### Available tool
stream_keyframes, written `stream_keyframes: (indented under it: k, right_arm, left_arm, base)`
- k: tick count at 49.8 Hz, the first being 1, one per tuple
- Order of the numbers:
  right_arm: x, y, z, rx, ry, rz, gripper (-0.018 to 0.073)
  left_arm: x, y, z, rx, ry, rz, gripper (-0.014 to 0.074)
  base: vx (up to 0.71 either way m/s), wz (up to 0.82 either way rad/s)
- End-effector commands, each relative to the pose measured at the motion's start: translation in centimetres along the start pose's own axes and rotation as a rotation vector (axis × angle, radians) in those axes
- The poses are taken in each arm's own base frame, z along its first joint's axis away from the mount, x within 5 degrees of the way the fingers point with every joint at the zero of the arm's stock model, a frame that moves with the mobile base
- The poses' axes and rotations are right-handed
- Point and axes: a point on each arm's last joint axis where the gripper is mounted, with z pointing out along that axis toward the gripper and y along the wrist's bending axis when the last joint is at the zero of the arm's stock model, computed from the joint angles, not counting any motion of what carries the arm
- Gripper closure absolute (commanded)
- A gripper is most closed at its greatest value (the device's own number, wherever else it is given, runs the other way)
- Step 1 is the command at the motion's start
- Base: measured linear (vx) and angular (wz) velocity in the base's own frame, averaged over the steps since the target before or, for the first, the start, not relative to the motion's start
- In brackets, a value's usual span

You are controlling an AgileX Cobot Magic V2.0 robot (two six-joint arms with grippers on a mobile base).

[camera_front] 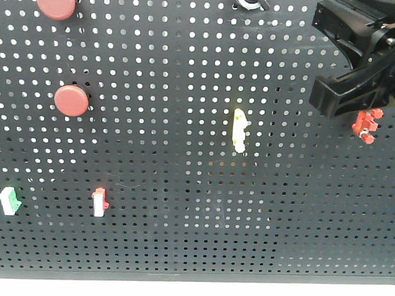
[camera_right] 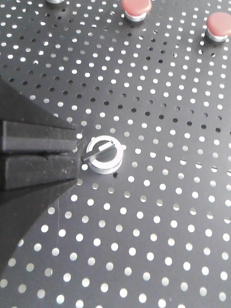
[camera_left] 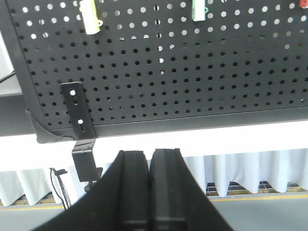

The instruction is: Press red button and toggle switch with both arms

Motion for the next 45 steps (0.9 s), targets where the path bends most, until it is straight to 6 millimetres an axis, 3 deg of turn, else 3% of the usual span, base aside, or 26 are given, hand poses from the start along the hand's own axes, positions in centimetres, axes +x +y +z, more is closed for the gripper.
stream_keyframes:
  k: [1,27,33,37,45]
  right_arm:
    - [-2.2,-0.4,-0.6,0.015,-0.123,-0.014,0.0559]
    - [-1.8,-0.5,-0.7,0.017,-0.073,-0.048,0.0559]
    - [-1.5,-0.9,-3.4,0.031,0.057,-0.123,0.0559]
    - [-0.6,-1.7,-6.5,0.089,0.132,-0.108,0.0559]
    - [3.3,-2.5,-13.1,0.273,0.218,-0.095,0.0559]
  left_arm:
    - [0.5,0.0,0.1,-0.004,-0.042,-0.019,0.0595]
    - [0.5,0.0,0.1,-0.004,-0.042,-0.019,0.0595]
    - [0.5,0.0,0.1,-0.004,-0.042,-0.019,0.0595]
    - [0.5,0.0,0.1,-0.004,-0.042,-0.019,0.0595]
    - [0.5,0.0,0.1,-0.004,-0.042,-0.019,0.0595]
  base:
    - [0.00,0.00]
    - [0.00,0.00]
    - [0.00,0.00]
    - [0.00,0.00]
    - [0.00,0.00]
